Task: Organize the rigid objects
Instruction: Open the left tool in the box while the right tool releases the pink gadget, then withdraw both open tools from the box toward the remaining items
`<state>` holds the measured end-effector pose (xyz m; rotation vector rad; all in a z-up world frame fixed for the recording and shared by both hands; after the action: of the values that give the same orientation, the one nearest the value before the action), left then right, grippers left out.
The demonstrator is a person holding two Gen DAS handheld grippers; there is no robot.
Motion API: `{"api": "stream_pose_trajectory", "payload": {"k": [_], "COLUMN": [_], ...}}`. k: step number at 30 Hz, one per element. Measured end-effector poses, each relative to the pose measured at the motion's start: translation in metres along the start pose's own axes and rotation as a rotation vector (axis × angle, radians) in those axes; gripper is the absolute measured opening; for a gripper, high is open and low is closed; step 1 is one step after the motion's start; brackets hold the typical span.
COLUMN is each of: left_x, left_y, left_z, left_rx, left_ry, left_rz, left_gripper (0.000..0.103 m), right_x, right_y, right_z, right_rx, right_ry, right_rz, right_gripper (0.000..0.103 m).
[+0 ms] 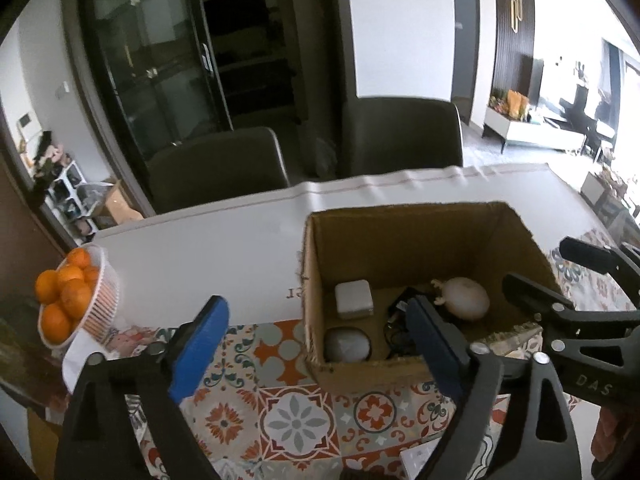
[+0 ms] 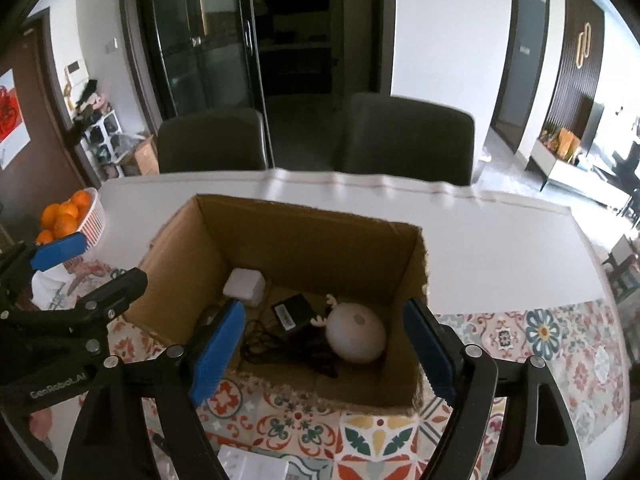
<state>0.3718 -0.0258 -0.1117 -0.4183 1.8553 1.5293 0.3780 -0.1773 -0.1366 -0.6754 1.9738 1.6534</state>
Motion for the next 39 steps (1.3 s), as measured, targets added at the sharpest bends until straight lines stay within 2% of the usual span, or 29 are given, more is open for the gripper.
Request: {"api": "stream_pose_trajectory", "payload": {"k": [7,14,28,39], "left_x": [0.007,0.020,0.069,0.105], "left_y": [0.045,0.073,0.092,0.093], "left_z": [0.001,0.001,0.010,0.015], "left_rx": [-0.072,-0.113,-0.119,-0.139], "left_ry": [0.001,0.003,0.073,0.093], "left_rz": [-0.091,-0.133,-0.099,-0.053], "left_gripper": [0.101,0.103,0.103,0.103], "right_x": [0.006,0.020,0.057,0.090], "right_y": [0.041,0.069,0.089,0.086], "right_z": [-0.002,0.002,0.019,0.036], "right_rx": [0.028,0.027,0.012,-0.017], "right_ry": [-0.008,-0.005,0.026,0.054], "right_rz": [-0.070,-0.110,-0.108,-0.073], "right_gripper": [0.082,0.085,0.086,0.086]}}
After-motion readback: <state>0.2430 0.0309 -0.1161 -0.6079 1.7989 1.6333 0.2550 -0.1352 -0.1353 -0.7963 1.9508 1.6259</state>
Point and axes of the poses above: each gripper's, at about its wrist camera, not at the fingertips, and y roughly against the way its jaws point, z to its left, x to its underside, the point moved 6 cm from there along -y, roughly the way its jaws point, and after that the axes turned 13 degrees about x, right-handed, at the moved point
